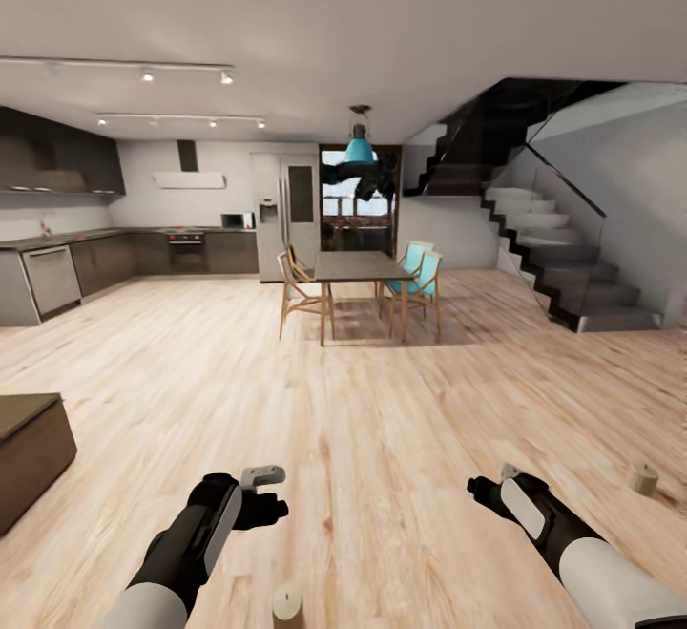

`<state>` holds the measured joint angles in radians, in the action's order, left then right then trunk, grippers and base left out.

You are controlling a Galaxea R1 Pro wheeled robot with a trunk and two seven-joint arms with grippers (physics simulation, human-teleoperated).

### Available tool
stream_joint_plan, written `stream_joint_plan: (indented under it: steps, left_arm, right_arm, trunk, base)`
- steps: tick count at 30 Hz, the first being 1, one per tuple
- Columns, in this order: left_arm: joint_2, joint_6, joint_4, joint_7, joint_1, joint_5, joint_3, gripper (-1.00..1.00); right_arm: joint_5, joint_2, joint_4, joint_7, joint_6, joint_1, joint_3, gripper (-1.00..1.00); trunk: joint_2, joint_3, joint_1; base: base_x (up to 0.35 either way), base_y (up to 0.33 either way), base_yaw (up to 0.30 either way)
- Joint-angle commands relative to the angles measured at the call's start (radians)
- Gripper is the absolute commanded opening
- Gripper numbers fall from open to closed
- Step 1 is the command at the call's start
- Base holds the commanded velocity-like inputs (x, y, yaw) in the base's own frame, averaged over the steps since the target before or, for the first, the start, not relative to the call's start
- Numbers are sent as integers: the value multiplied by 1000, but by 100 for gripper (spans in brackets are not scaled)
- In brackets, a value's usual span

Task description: Place each of the two pumpkins and all three candles from the living room inside a cabinet in the living room (use any cabinet), then make sure every cabinet is closed, and position the cauldron so it is next to a table in the living room.

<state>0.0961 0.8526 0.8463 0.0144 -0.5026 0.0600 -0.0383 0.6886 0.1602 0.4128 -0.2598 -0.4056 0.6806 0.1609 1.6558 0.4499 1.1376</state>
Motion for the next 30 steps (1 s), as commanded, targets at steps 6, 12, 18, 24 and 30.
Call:
stream_joint_plan:
  steps: [6, 12, 18, 24, 30]
  left_arm:
    - [1, 11, -5, -2, -2, 6, -3, 100]
    - [-2, 12, -7, -4, -2, 7, -4, 100]
    - [-8, 10, -6, -15, -2, 2, -10, 100]
    - [-8, 11, -1, -18, -2, 1, -11, 100]
    - [-2, 16, 2, -106, -2, 0, -13, 100]
  right_arm:
    - [7, 8, 15, -1, 0, 0, 10, 100]
    - [11, 7, 186, -3, -19, 0, 10, 100]
    - [22, 1, 538, -17, -156, 0, 2, 100]
    - [26, 1, 568, -24, -169, 0, 0, 100]
    - [55, -1, 569, -24, -174, 0, 0, 100]
  trunk:
    - [1, 3, 0]
    - [1, 3, 0]
    - [1, 3, 0]
    - [1, 3, 0]
    - [1, 3, 0]
  base:
    - [301, -166, -27]
    - [302, -134, -2]
    - [271, -24, 0]
    - [51, -1, 0]
    - [-13, 14, 0]
